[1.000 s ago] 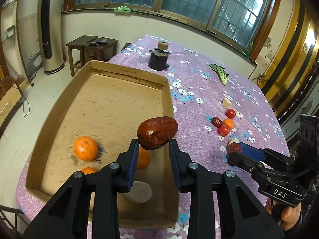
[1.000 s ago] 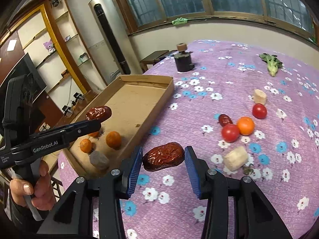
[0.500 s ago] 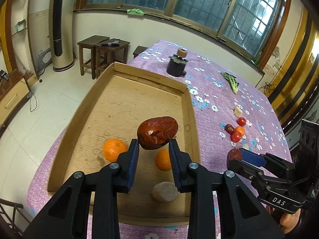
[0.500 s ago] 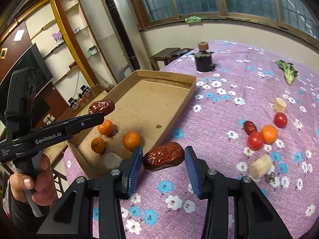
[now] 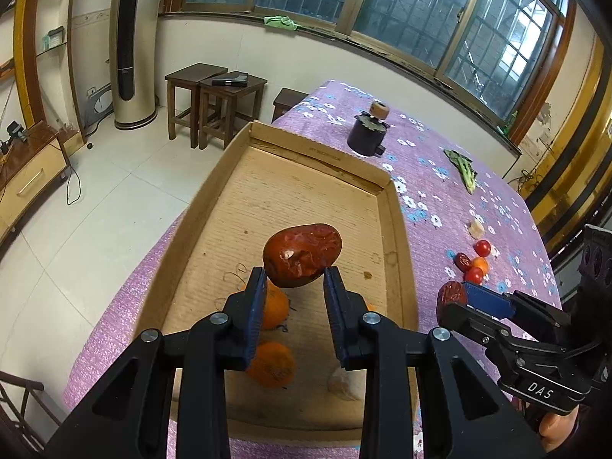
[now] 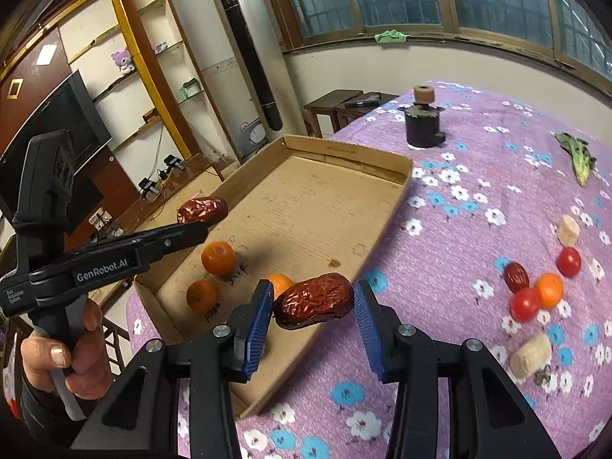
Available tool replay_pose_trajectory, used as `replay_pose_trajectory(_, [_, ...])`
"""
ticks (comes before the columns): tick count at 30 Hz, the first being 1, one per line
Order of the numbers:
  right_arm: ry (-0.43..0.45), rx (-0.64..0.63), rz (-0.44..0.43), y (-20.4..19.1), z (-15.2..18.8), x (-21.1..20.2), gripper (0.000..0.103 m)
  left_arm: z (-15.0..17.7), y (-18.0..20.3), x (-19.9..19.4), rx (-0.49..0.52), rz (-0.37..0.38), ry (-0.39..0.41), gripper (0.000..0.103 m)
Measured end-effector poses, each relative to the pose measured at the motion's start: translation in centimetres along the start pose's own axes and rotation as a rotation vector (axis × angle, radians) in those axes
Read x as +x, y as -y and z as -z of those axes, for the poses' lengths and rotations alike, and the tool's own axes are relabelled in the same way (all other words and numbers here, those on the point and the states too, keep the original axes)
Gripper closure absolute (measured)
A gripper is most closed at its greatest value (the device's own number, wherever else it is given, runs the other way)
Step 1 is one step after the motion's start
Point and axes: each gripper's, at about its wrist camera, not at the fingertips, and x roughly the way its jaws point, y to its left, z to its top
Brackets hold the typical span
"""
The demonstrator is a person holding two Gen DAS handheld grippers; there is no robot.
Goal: Organize fruits
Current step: 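Carry both held red dates over the cardboard tray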
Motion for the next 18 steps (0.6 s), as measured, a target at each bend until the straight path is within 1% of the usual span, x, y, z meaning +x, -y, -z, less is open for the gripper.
replay_pose_trajectory(5, [0.003,-0.025,-0.006,-0.9,-1.1,0.8,0.059,-0.5,-0.7,0.7,-0.014,-0.010,-0.008,0.075])
replay_pose_trajectory(18, [-0.047,-0.059,-0.012,-1.3,-2.2,4.5,0.059,-1.7,-1.9,2.8,-0.043,-0.029,-0.047,0.075])
